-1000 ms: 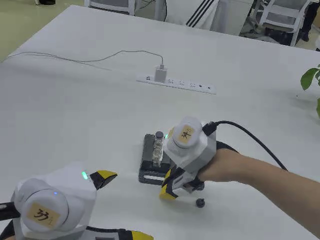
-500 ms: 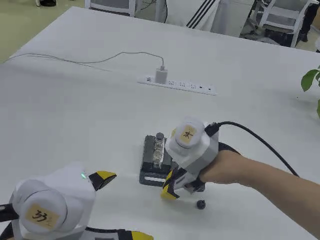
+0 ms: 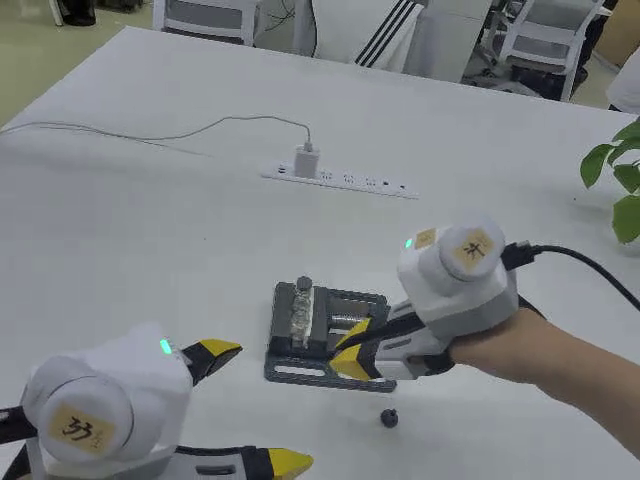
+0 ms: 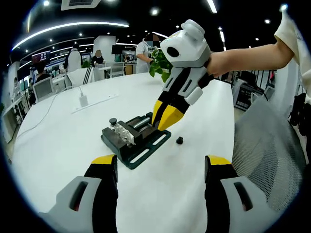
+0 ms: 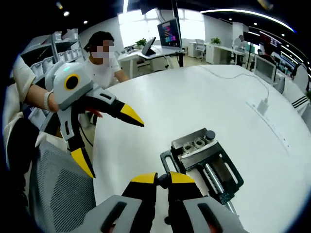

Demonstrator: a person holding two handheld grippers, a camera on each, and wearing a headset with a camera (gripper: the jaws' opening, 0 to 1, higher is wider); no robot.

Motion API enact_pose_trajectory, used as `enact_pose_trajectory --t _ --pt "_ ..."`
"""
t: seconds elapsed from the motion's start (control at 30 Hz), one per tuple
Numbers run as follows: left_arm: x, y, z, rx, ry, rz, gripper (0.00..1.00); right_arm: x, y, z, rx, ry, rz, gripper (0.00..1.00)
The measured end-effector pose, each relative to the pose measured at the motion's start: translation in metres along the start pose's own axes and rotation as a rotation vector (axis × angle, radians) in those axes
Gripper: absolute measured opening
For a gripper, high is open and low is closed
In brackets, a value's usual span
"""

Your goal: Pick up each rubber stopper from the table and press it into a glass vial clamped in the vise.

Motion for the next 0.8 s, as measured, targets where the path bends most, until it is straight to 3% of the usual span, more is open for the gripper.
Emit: enact_pose_trajectory --t 0.07,0.13,0.37,0.5,0.8 --pt "-0.006 0.000 0.004 0.004 -0.013 -0.013 0.69 -0.009 0.001 -0.009 0.012 -0.072 0.027 0.00" --pt "-0.013 0.000 0.009 0.002 -0.040 -0.029 0.67 -0.015 0.006 -0.016 -0.008 -0.122 0.039 0.00" --pt "-0.026 -0.005 0.020 0.011 -0.067 -0.045 0.64 -0.013 0.007 -0.026 0.012 -0.171 0.080 0.00" --pt "-0.030 -0.008 0.025 0.012 -0.073 -0.015 0.59 -0.015 0.011 -0.032 0.008 -0.214 0.107 0.00" --pt "-0.046 -0.012 0.025 0.014 -0.132 0.060 0.41 -0.035 0.026 -0.046 -0.114 -0.464 0.355 0.00"
Point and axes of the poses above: the centre of the closed fingertips' face, and the gripper's own axes: z roughly forward along the fingers, y roughly to its left, x roughly out of its underside, the point moved 3 cm from there along -z, roughly backward along the fingers, and after that the axes turned 9 degrees about -x, right-handed, at the moved point
